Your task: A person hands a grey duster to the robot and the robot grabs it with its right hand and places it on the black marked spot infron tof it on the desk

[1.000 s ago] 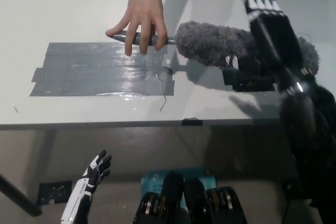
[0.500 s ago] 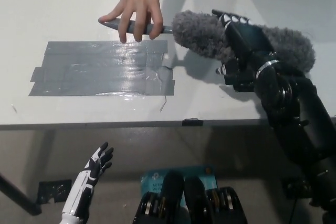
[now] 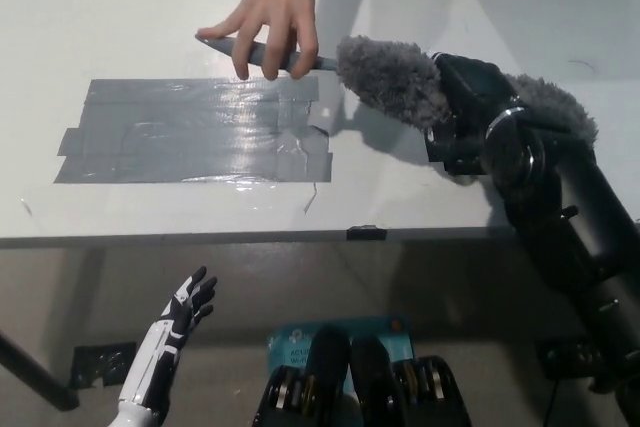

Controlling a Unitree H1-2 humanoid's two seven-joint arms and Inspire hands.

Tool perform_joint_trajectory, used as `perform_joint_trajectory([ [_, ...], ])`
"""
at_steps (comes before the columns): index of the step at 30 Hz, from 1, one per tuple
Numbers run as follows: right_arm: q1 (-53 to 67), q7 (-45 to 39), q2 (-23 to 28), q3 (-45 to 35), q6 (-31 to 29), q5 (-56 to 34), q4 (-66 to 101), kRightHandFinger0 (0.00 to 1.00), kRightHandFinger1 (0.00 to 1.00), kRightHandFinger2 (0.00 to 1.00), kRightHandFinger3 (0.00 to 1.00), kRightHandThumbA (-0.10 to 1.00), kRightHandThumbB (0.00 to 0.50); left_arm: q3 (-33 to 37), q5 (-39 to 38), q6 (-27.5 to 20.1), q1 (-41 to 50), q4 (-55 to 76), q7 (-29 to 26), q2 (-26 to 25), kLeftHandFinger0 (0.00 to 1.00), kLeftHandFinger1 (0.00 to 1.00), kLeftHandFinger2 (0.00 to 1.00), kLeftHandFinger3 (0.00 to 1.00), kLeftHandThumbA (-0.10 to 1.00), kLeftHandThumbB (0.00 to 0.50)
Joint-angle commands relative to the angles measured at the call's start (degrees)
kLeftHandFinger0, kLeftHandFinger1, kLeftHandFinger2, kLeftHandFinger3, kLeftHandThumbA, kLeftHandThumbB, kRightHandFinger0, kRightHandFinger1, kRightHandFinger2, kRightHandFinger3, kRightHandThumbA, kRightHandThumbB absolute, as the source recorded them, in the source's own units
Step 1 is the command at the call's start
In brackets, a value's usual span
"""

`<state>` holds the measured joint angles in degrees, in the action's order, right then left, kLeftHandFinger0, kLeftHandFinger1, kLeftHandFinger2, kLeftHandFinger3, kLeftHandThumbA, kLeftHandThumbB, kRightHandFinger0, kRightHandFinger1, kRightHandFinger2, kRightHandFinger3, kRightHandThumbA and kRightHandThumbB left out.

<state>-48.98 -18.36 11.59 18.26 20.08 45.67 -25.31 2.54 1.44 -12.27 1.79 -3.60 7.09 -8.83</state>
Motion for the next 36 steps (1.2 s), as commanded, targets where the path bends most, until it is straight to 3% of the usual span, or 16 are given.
perform_joint_trajectory([
  [1, -1.3, 29.2, -1.6, -2.8, -9.4, 2.3, -3.3, 0.00, 0.45, 0.84, 0.97, -0.10, 0.178, 0.3, 0.2, -0.4, -1.0, 1.7, 1.1, -1.3, 1.00, 1.00, 1.00, 1.00, 1.00, 0.276],
  [5, -0.8, 32.5, -1.2, -2.8, -11.9, 2.0, -2.0, 0.00, 0.44, 0.87, 0.89, -0.10, 0.185, 0.2, -0.1, -0.1, -1.2, 1.6, 1.2, -1.2, 1.00, 1.00, 1.00, 1.00, 1.00, 0.273],
  [9, -0.3, 33.9, -1.0, -3.3, -12.7, 1.6, -0.1, 0.00, 0.46, 0.89, 0.89, -0.10, 0.155, 0.3, 0.1, -0.4, -1.3, 1.3, 1.1, -1.3, 1.00, 1.00, 1.00, 1.00, 1.00, 0.265],
  [11, -0.1, 33.5, -0.9, -3.6, -12.0, 1.7, 1.8, 0.02, 0.54, 0.93, 0.96, -0.10, 0.130, 0.3, 0.0, -0.1, -1.3, 1.4, 1.2, -1.2, 1.00, 1.00, 1.00, 1.00, 1.00, 0.259],
  [13, -0.6, 34.0, -0.2, -3.9, -11.3, 2.4, 4.2, 0.02, 0.56, 0.94, 1.00, -0.10, 0.143, 0.1, -0.6, 0.1, -2.0, 1.2, 1.4, -1.2, 1.00, 1.00, 1.00, 1.00, 1.00, 0.252],
  [19, 0.0, 31.8, 3.1, -5.8, -10.4, 1.6, 10.0, 0.02, 0.57, 0.96, 1.00, -0.10, 0.178, 0.0, -1.0, -0.2, -1.9, 1.2, 1.7, -1.5, 1.00, 1.00, 1.00, 1.00, 1.00, 0.223],
  [20, -0.1, 32.4, 3.9, -6.0, -10.8, 1.6, 9.3, 0.01, 0.53, 0.91, 0.99, -0.10, 0.184, 0.0, -1.1, 0.2, -1.8, 1.4, 1.6, -1.4, 1.00, 1.00, 1.00, 1.00, 1.00, 0.224],
  [22, -0.4, 33.6, 5.6, -6.6, -12.0, 1.3, 7.5, 0.00, 0.45, 0.89, 0.87, -0.10, 0.187, 0.0, -1.2, 0.6, -1.7, 1.7, 1.6, -1.4, 1.00, 1.00, 1.00, 1.00, 1.00, 0.223],
  [25, -0.5, 34.8, 7.0, -7.0, -13.6, 0.6, 4.9, 0.00, 0.46, 0.89, 0.90, -0.10, 0.165, -0.1, -1.5, 0.6, -1.8, 1.6, 1.7, -1.4, 1.00, 1.00, 1.00, 1.00, 1.00, 0.223],
  [28, -0.7, 35.4, 7.6, -7.3, -14.7, -0.3, 2.3, 0.01, 0.49, 0.89, 0.90, -0.10, 0.178, -0.1, -1.6, 0.9, -1.8, 1.7, 1.8, -1.5, 1.00, 1.00, 1.00, 1.00, 1.00, 0.229],
  [31, -0.4, 37.1, 7.7, -6.7, -16.0, -0.3, -1.1, 0.00, 0.45, 0.88, 0.85, -0.10, 0.181, 0.1, -1.4, 0.5, -1.8, 1.5, 1.6, -1.2, 1.00, 1.00, 1.00, 1.00, 0.99, 0.224],
  [36, -1.1, 35.9, 7.0, -5.7, -17.0, -1.6, -5.9, 0.00, 0.48, 0.92, 0.91, -0.10, 0.176, -0.1, -1.2, 0.9, -2.0, 1.7, 1.6, -1.2, 1.00, 1.00, 1.00, 1.00, 1.00, 0.222],
])
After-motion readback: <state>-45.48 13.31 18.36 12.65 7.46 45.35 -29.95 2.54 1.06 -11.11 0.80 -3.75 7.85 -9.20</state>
